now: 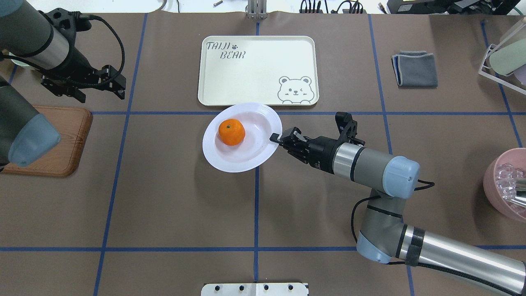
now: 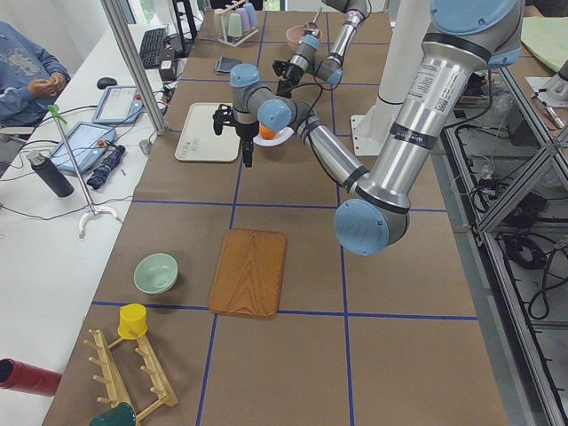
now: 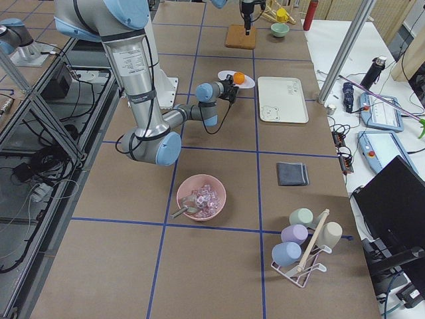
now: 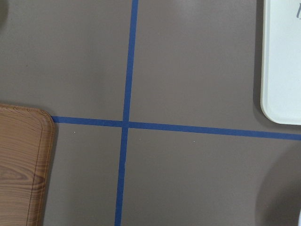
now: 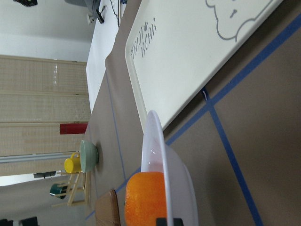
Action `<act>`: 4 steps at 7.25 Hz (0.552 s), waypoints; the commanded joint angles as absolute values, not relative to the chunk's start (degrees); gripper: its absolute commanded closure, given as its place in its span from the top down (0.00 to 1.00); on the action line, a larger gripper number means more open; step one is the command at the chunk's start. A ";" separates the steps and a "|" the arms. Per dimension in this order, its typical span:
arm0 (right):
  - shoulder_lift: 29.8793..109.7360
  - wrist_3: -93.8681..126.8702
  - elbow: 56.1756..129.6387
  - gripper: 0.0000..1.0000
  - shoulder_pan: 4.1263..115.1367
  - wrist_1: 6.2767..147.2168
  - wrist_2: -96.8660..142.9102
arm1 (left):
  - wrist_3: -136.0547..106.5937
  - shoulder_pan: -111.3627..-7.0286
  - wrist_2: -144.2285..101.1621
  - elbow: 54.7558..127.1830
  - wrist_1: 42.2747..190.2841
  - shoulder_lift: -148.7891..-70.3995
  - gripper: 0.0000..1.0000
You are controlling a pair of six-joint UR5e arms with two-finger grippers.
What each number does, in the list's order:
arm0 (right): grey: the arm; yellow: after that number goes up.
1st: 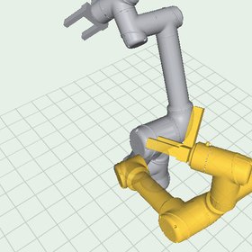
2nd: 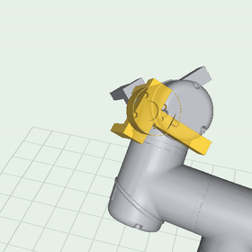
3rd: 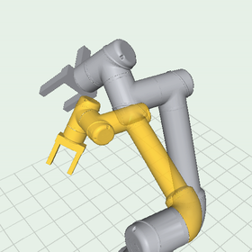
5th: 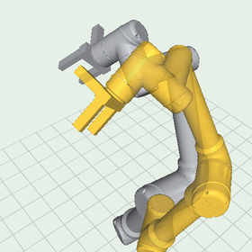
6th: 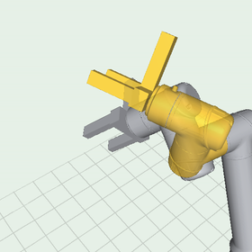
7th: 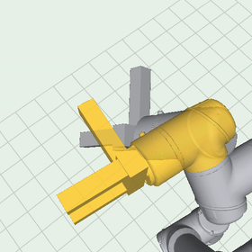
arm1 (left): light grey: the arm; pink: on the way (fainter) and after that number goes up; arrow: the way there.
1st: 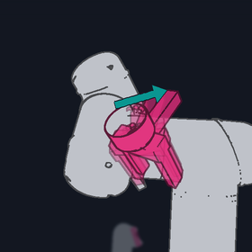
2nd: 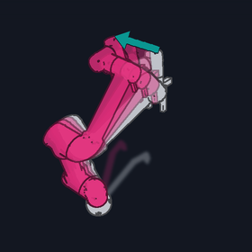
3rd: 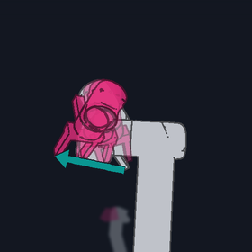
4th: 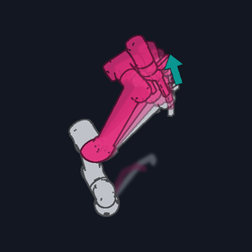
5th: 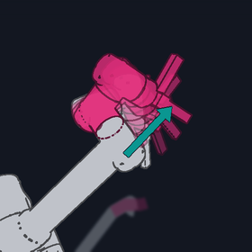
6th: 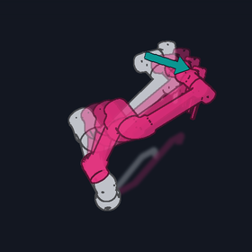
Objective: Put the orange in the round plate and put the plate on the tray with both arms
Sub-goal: 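Lift the plate with the right gripper and carry it onto the bear tray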
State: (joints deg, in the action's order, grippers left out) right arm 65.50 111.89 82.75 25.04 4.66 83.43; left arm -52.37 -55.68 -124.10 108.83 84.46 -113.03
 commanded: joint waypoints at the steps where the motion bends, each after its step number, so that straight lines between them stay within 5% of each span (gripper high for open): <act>1: 63.91 119.14 81.75 0.00 24.87 3.43 71.60 | -52.38 -56.34 -124.19 109.24 84.46 -112.85 0.98; 4: 54.94 127.61 69.02 0.00 29.42 4.21 63.46 | -52.30 -56.78 -124.10 110.03 84.11 -112.59 0.98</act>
